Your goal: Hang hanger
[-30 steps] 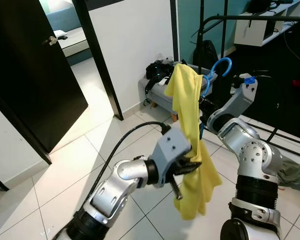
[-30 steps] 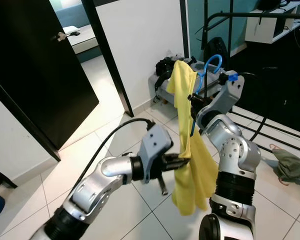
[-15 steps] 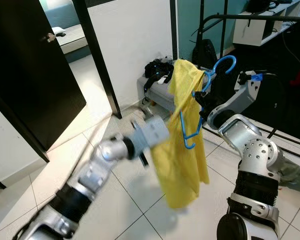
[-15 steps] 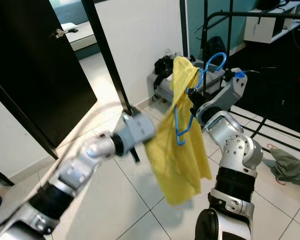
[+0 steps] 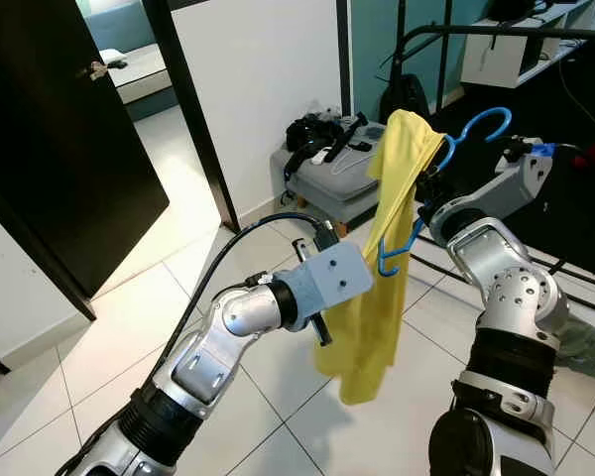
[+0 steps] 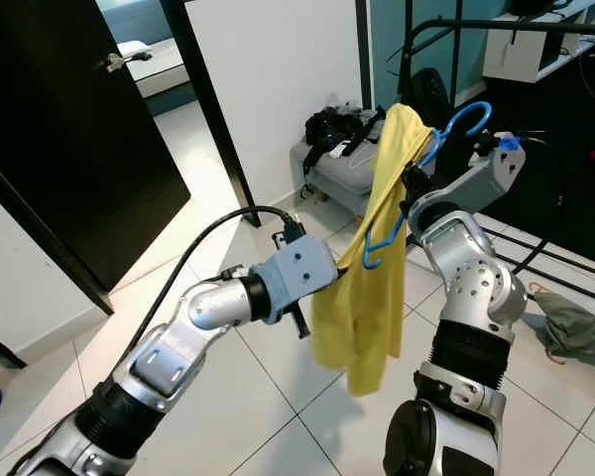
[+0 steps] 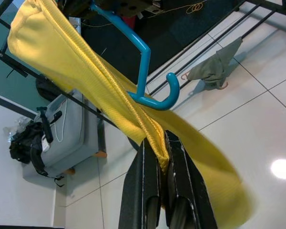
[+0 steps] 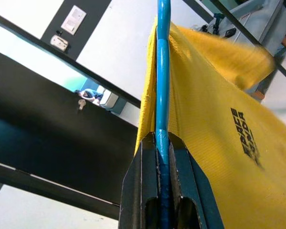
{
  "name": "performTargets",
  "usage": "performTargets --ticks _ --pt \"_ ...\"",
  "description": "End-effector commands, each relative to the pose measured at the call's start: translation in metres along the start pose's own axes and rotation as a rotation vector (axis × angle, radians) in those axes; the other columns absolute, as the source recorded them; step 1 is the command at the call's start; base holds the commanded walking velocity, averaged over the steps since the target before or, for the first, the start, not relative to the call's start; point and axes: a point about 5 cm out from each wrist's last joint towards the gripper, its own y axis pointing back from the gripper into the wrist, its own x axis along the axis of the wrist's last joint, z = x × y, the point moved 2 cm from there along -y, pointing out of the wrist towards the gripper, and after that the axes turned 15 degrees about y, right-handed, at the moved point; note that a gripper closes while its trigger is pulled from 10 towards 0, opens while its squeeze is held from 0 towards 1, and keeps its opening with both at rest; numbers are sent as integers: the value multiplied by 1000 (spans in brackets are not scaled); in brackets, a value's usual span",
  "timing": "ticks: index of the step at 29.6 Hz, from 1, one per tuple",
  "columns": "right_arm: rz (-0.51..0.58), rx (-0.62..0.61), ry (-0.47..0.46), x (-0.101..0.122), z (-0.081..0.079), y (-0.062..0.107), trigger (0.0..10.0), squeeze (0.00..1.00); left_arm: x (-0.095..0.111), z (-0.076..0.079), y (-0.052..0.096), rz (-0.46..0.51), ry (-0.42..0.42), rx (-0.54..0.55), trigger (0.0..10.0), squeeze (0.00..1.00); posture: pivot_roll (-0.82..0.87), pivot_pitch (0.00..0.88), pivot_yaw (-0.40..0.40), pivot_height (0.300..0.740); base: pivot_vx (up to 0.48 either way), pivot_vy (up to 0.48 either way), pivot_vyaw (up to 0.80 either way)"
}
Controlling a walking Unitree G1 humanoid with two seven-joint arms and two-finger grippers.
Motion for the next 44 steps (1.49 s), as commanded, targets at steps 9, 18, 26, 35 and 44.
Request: performTargets --ticks 9,18,26,35,44 --pt "73 -21 -30 14 -2 -1 10000 0 -19 5 4 -81 -50 -26 10000 0 -81 0 120 740 0 0 0" --pt "89 -138 -147 11 13 -4 10000 0 -21 13 -5 -87 -89 -60 10000 0 -83 0 122 740 0 0 0" --pt "74 -93 -174 6 -1 -7 10000 0 -17 22 -16 -61 -86 -71 10000 0 -87 0 125 740 0 0 0" --pt "-24 -21 119 -24 -33 -7 10000 0 -3 14 -25 2 -25 2 10000 0 -91 0 116 740 0 0 0" --pt "-216 203 508 -75 -68 -1 10000 0 -12 -8 -23 -66 -16 137 10000 0 -88 0 90 740 0 0 0"
